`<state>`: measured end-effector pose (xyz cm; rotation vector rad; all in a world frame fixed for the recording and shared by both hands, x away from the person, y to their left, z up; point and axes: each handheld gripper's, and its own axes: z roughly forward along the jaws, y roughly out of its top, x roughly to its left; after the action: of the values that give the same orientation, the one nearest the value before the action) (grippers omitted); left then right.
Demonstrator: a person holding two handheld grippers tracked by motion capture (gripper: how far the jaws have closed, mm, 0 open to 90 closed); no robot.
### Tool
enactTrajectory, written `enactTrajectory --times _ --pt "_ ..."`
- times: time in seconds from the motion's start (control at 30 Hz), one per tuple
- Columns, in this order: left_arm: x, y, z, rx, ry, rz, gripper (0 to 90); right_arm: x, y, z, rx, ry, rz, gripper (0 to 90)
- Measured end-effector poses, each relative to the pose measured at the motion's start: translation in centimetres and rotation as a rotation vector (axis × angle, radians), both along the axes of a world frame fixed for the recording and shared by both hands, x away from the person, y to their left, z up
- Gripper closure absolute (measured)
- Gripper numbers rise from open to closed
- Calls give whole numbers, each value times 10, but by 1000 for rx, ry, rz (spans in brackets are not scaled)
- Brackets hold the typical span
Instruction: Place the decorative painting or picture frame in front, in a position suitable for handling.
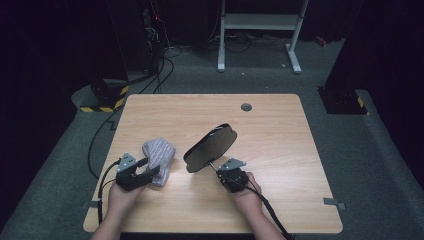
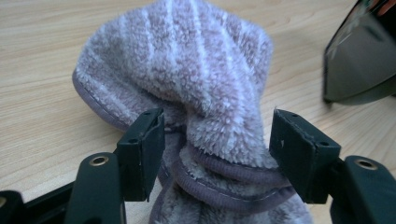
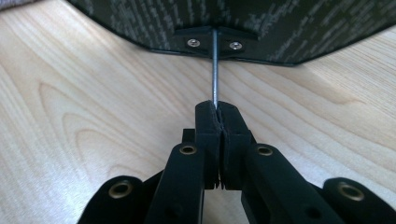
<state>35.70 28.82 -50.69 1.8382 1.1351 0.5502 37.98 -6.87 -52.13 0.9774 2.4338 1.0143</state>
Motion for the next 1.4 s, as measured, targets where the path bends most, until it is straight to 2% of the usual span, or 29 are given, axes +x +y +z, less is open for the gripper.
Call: enactTrajectory --times 0.2,0.3,0.37,0.47,0.57,0.7,0.93,1.13,1.23,1.4 --pt "1 0 2 -23 -5 -4 358 -10 -1 1 2 8 11 883" --pt "4 -6 1 -9 -1 -3 346 -15 0 0 -1 5 10 873" --pt "7 -9 -1 -2 8 3 340 -16 0 0 9 6 4 821" --pt "14 -12 -6 14 45 15 343 -15 0 -1 17 3 2 779" --pt "20 -12 -13 30 103 15 355 -13 0 -1 29 12 -1 767" --pt "21 -15 -19 72 147 2 426 -12 1 -2 28 5 5 748" --pt "17 -15 -19 103 125 -27 644 -12 3 -2 30 1 10 713" --pt "15 -13 -18 88 116 -42 688 -12 3 -2 27 -2 8 715" --pt "8 -14 -13 78 68 -53 688 -11 3 -2 28 -4 8 710" --pt "-9 -13 10 -29 -40 -73 687 -10 3 -3 36 -9 11 721"
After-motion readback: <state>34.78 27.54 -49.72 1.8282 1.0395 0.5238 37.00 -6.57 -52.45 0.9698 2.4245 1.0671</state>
